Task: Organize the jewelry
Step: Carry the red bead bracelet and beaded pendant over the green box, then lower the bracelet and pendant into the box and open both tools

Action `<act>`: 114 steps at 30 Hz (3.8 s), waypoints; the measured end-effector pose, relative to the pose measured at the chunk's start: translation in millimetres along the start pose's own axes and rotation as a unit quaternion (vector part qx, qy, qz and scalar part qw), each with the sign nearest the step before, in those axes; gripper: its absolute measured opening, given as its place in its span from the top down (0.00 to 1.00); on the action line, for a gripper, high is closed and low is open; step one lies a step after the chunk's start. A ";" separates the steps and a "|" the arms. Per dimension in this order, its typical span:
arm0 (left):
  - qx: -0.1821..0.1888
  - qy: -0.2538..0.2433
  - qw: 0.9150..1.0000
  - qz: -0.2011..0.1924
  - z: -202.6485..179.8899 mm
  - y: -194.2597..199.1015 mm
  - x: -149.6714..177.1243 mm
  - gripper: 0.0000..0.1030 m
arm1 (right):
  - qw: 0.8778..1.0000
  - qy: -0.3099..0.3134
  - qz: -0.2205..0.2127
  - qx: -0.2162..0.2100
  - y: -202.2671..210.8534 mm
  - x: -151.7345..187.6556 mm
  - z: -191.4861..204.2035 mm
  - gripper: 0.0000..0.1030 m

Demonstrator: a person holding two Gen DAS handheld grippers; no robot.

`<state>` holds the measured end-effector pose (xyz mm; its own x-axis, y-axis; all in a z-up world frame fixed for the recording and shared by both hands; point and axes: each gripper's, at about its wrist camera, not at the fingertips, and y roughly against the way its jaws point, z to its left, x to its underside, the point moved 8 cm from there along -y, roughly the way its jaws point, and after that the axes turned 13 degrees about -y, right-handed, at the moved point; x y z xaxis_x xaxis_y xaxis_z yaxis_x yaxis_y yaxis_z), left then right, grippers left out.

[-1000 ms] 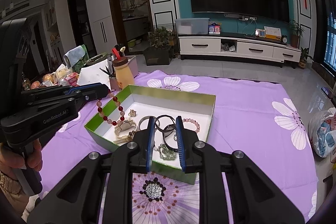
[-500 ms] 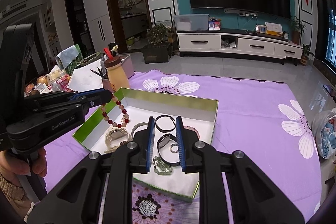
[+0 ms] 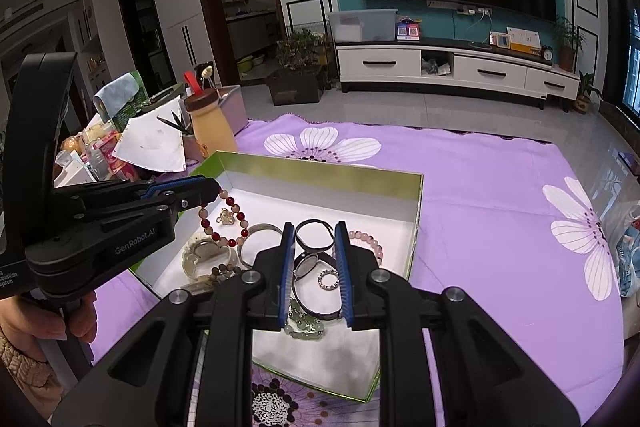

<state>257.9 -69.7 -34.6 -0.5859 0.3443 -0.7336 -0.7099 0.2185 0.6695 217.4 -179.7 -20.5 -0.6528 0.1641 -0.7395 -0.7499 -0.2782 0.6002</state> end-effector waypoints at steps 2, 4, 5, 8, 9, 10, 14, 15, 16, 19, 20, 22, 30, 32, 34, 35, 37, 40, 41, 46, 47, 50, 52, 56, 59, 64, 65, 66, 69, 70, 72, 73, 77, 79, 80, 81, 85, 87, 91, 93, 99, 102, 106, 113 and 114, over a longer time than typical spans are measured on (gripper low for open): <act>0.000 -0.001 1.000 0.003 0.7 -3.8 2.6 0.93 | 1.000 -0.001 0.003 0.001 -3.4 1.9 -1.3 0.81; 0.001 -0.001 1.000 0.006 -0.3 -6.5 4.7 0.93 | 1.000 -0.001 0.007 0.002 -7.1 3.6 -2.1 0.81; 0.001 -0.002 1.000 0.008 -0.3 -8.7 5.8 0.93 | 1.000 -0.002 0.008 0.003 -8.6 4.3 -2.5 0.81; 0.001 -0.002 1.000 0.013 -0.6 -13.7 8.4 0.93 | 1.000 -0.002 0.014 0.005 -14.3 6.8 -3.3 0.81; 0.002 -0.001 1.000 0.014 -0.5 -14.8 8.7 0.93 | 1.000 -0.002 0.015 0.005 -15.9 7.7 -3.8 0.81; 0.002 -0.001 1.000 0.016 -0.6 -16.5 9.5 0.93 | 1.000 -0.003 0.016 0.006 -17.2 8.4 -4.6 0.81; 0.003 -0.002 1.000 0.022 -0.9 -22.1 12.6 0.93 | 1.000 -0.004 0.022 0.007 -21.9 10.8 -7.1 0.81; 0.003 -0.002 1.000 0.023 -1.1 -23.4 13.4 0.93 | 1.000 -0.004 0.023 0.008 -23.1 11.4 -7.7 0.81; 0.003 -0.002 1.000 0.024 -1.5 -24.6 14.2 0.93 | 1.000 -0.004 0.024 0.008 -24.1 11.9 -8.0 0.81; 0.004 -0.002 1.000 0.029 -2.6 -28.4 17.0 0.93 | 1.000 -0.004 0.028 0.009 -26.6 14.4 -9.0 0.81; 0.004 -0.002 1.000 0.030 -2.9 -29.0 17.4 0.93 | 1.000 -0.004 0.029 0.009 -27.8 14.7 -8.8 0.81; 0.004 -0.002 0.999 0.032 -2.7 -31.0 18.8 0.93 | 0.999 -0.004 0.032 0.010 -29.7 16.2 -9.4 0.81; 0.006 0.001 0.999 0.044 -1.3 -39.0 25.9 0.93 | 0.999 -0.006 0.043 0.013 -37.4 21.0 -11.9 0.81; 0.006 0.001 0.999 0.046 -1.0 -41.1 27.4 0.93 | 0.999 -0.006 0.046 0.014 -39.3 22.1 -12.3 0.81; 0.006 0.001 0.999 0.049 -0.9 -42.7 29.3 0.93 | 0.999 -0.005 0.049 0.014 -41.3 23.5 -12.2 0.81; 0.006 0.001 0.999 0.050 -0.4 -43.4 29.1 0.93 | 0.999 -0.005 0.051 0.015 -42.5 24.4 -11.6 0.81; 0.007 0.002 0.999 0.052 -0.3 -45.5 30.6 0.93 | 0.998 -0.005 0.053 0.015 -43.7 25.9 -11.9 0.81; 0.007 0.002 0.998 0.056 0.0 -47.9 33.2 0.93 | 0.998 -0.005 0.057 0.016 -46.5 26.4 -11.8 0.81; 0.007 0.002 0.998 0.057 -0.5 -47.9 33.1 0.93 | 0.998 -0.005 0.059 0.016 -47.1 27.4 -11.1 0.81; 0.009 0.002 0.998 0.062 -0.9 -50.5 35.7 0.93 | 0.998 -0.004 0.067 0.017 -50.7 29.7 -10.4 0.81; 0.009 0.002 0.998 0.062 -0.9 -50.9 36.0 0.93 | 0.998 -0.004 0.068 0.017 -51.1 30.0 -10.0 0.81; 0.010 0.001 0.998 0.066 -1.1 -52.7 37.5 0.93 | 0.997 -0.003 0.073 0.017 -53.2 31.6 -9.7 0.81; 0.010 0.001 0.998 0.068 -0.8 -54.1 39.1 0.93 | 0.997 -0.004 0.076 0.018 -54.5 32.0 -9.7 0.81; 0.010 0.002 0.997 0.072 0.4 -56.5 40.9 0.93 | 0.997 -0.006 0.079 0.019 -56.9 32.7 -10.5 0.81; 0.010 0.003 0.997 0.075 1.4 -57.8 42.7 0.93 | 0.997 -0.006 0.079 0.020 -57.5 32.3 -10.4 0.81; 0.010 0.003 0.997 0.079 1.4 -59.7 44.9 0.93 | 0.996 -0.007 0.080 0.023 -58.4 32.1 -12.2 0.81; 0.009 0.003 0.997 0.080 1.3 -60.1 44.4 0.93 | 0.996 -0.007 0.080 0.023 -58.4 32.1 -12.2 0.81; 0.009 0.004 0.997 0.080 2.0 -60.3 44.0 0.93 | 0.997 -0.007 0.080 0.023 -58.3 32.1 -12.3 0.81; 0.009 0.003 0.997 0.081 1.5 -60.8 44.7 0.93 | 0.996 -0.006 0.080 0.023 -58.5 32.0 -12.1 0.81; 0.009 0.004 0.997 0.082 1.7 -61.1 44.9 0.93 | 0.996 -0.005 0.081 0.024 -58.7 32.0 -12.2 0.81; 0.009 0.004 0.996 0.083 1.2 -62.1 46.2 0.93 | 0.996 -0.004 0.083 0.026 -59.2 32.6 -12.6 0.81; 0.008 0.004 0.996 0.084 1.0 -62.5 46.9 0.93 | 0.996 -0.003 0.084 0.027 -59.5 32.8 -12.8 0.81; 0.009 0.004 0.996 0.088 1.3 -65.0 50.0 0.93 | 0.996 0.003 0.088 0.033 -60.1 34.1 -12.3 0.81; 0.008 0.004 0.996 0.090 1.6 -65.2 50.8 0.93 | 0.996 0.002 0.088 0.034 -60.2 34.5 -12.0 0.81; 0.008 0.004 0.996 0.090 2.6 -64.8 50.9 0.93 | 0.996 0.002 0.088 0.034 -60.0 34.6 -12.2 0.81; 0.007 0.005 0.996 0.091 3.5 -64.4 50.9 0.93 | 0.995 0.002 0.089 0.034 -59.9 34.7 -12.3 0.81; 0.007 0.005 0.996 0.092 4.8 -64.0 51.8 0.93 | 0.996 0.003 0.088 0.034 -59.7 34.8 -12.2 0.80; 0.007 0.005 0.996 0.092 5.0 -64.1 52.0 0.93 | 0.996 0.002 0.088 0.034 -59.9 34.6 -12.2 0.80; 0.007 0.006 0.996 0.092 5.3 -63.8 52.2 0.93 | 0.995 0.002 0.089 0.034 -59.9 34.5 -12.2 0.80; 0.007 0.005 0.996 0.092 4.9 -64.0 51.9 0.93 | 0.995 0.002 0.089 0.035 -60.0 34.9 -12.1 0.80; 0.007 0.006 0.996 0.091 6.4 -64.6 52.8 0.93 | 0.995 0.000 0.090 0.035 -60.3 36.2 -12.4 0.80; 0.007 0.007 0.996 0.091 6.1 -64.6 52.7 0.91 | 0.995 -0.001 0.091 0.035 -60.1 36.4 -12.9 0.80; 0.007 0.008 0.996 0.091 6.7 -64.6 53.4 0.91 | 0.995 -0.003 0.091 0.035 -59.2 36.0 -13.5 0.80; 0.006 0.006 0.996 0.086 5.4 -61.7 50.9 0.82 | 0.995 -0.005 0.089 0.035 -57.1 34.7 -13.1 0.80; 0.005 0.005 0.996 0.086 5.5 -60.5 49.6 0.75 | 0.995 -0.005 0.089 0.035 -56.3 34.6 -13.3 0.80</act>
<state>273.9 -60.7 -110.9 -0.7021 0.3678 -0.6098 -0.5956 0.1660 0.7859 238.5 -171.0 -83.9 -0.7768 0.1280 -0.6166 -0.6276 -0.2372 0.7415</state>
